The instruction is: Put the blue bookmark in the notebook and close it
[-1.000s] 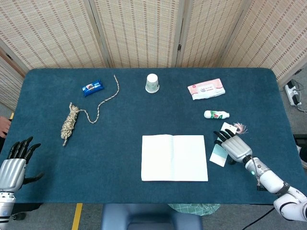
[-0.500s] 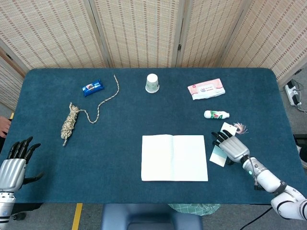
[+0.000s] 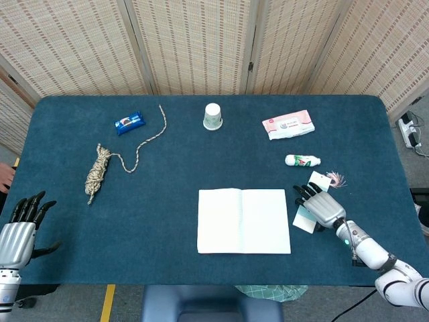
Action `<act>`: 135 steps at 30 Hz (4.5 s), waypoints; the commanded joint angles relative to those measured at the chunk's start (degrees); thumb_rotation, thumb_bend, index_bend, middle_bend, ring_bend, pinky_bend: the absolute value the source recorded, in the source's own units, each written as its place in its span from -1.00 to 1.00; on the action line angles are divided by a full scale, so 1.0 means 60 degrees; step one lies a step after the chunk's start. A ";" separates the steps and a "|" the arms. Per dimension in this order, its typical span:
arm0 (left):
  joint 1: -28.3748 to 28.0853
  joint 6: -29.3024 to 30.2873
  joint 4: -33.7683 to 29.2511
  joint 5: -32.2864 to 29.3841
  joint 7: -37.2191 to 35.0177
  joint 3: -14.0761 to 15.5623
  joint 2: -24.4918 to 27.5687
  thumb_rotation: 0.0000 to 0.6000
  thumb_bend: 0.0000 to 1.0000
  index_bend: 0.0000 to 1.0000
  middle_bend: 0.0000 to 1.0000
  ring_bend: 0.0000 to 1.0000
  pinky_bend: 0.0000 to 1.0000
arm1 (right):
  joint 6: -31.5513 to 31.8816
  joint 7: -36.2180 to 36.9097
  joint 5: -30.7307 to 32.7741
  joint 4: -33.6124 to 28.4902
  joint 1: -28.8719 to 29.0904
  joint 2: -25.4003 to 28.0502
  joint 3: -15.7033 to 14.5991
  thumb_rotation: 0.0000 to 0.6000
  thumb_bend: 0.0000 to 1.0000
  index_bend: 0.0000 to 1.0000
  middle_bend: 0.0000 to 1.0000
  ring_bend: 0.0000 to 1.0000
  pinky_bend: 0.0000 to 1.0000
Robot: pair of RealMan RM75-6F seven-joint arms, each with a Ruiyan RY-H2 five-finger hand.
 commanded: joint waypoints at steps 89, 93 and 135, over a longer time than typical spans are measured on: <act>0.0116 0.0324 -0.0111 0.0141 -0.0184 -0.0044 0.0122 1.00 -0.66 -0.59 -0.89 -1.00 -1.00 | 0.3350 0.0706 -0.3323 -0.0215 0.1132 -0.0581 -0.0955 1.00 -0.73 -0.43 -0.86 -0.96 -1.00; 0.0101 0.0278 -0.0099 0.0147 -0.0169 -0.0026 0.0115 1.00 -0.66 -0.59 -0.89 -1.00 -1.00 | 0.2527 0.0871 -0.2183 -0.0465 0.1120 -0.0447 -0.0540 1.00 -0.67 -0.45 -0.76 -0.95 -1.00; 0.0115 0.0339 -0.0100 0.0230 -0.0705 -0.0029 0.0254 1.00 -0.66 -0.58 -0.89 -1.00 -1.00 | -0.1767 -0.1522 0.3323 -0.2509 0.2463 -0.0375 0.1099 0.79 0.18 -0.42 1.00 1.00 1.00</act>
